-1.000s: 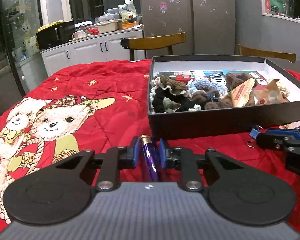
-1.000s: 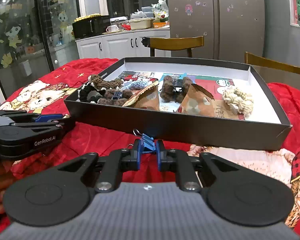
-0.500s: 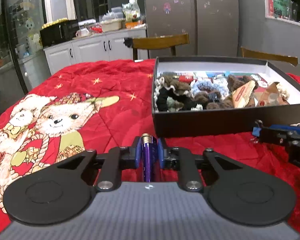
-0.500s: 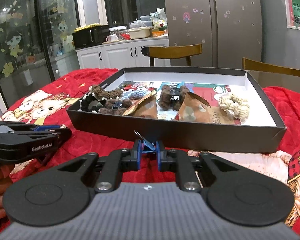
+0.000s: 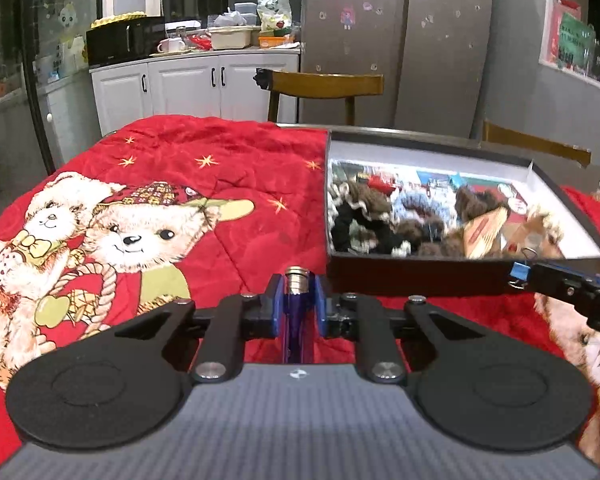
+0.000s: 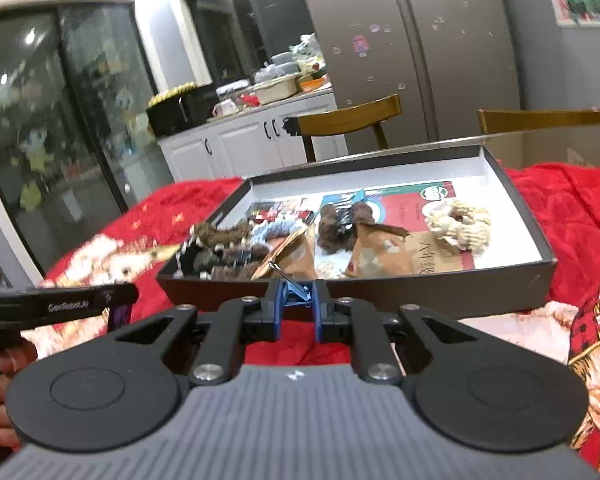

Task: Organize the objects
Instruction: 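Lift the purple lighter and blue clip and carry both over the open box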

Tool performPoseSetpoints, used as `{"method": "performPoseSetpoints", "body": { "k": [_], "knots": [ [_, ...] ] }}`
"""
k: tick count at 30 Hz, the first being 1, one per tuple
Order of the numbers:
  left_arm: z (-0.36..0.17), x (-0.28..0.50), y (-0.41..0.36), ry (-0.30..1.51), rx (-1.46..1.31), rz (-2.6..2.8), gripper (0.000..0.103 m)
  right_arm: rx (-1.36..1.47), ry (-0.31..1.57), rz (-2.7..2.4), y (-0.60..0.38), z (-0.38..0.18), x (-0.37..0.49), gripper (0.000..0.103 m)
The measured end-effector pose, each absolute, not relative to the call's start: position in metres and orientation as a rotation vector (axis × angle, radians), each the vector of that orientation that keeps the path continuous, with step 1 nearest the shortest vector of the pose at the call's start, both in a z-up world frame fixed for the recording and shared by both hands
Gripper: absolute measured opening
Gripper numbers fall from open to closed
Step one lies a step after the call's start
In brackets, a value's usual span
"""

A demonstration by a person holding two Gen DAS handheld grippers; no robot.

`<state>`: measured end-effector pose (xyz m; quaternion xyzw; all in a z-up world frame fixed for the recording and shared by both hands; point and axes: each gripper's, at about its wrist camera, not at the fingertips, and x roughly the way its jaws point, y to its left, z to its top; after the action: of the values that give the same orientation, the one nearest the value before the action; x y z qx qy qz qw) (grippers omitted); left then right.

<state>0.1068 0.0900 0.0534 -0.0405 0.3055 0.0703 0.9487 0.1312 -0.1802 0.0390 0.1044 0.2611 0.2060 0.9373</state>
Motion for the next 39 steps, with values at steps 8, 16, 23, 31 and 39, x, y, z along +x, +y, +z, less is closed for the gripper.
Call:
{"method": "performPoseSetpoints", "body": {
  "k": [8, 16, 23, 31, 39],
  "knots": [
    [0.079, 0.098, 0.099, 0.587, -0.104, 0.149, 0.015, 0.289, 0.513, 0.413, -0.198, 0.048, 0.132, 0.017],
    [0.090, 0.094, 0.093, 0.578, -0.105, 0.146, 0.014, 0.309, 0.489, 0.430, -0.202, 0.060, 0.131, 0.017],
    [0.122, 0.098, 0.080, 0.521, -0.098, 0.123, 0.014, 0.368, 0.495, 0.459, -0.210, 0.085, 0.143, 0.017],
    [0.168, 0.116, 0.062, 0.416, -0.145, 0.062, 0.014, 0.361, 0.504, 0.410, -0.210, 0.113, 0.167, 0.017],
    [0.193, 0.153, 0.049, 0.378, -0.276, 0.017, 0.014, 0.377, 0.577, 0.378, -0.218, 0.118, 0.212, 0.017]
  ]
}}
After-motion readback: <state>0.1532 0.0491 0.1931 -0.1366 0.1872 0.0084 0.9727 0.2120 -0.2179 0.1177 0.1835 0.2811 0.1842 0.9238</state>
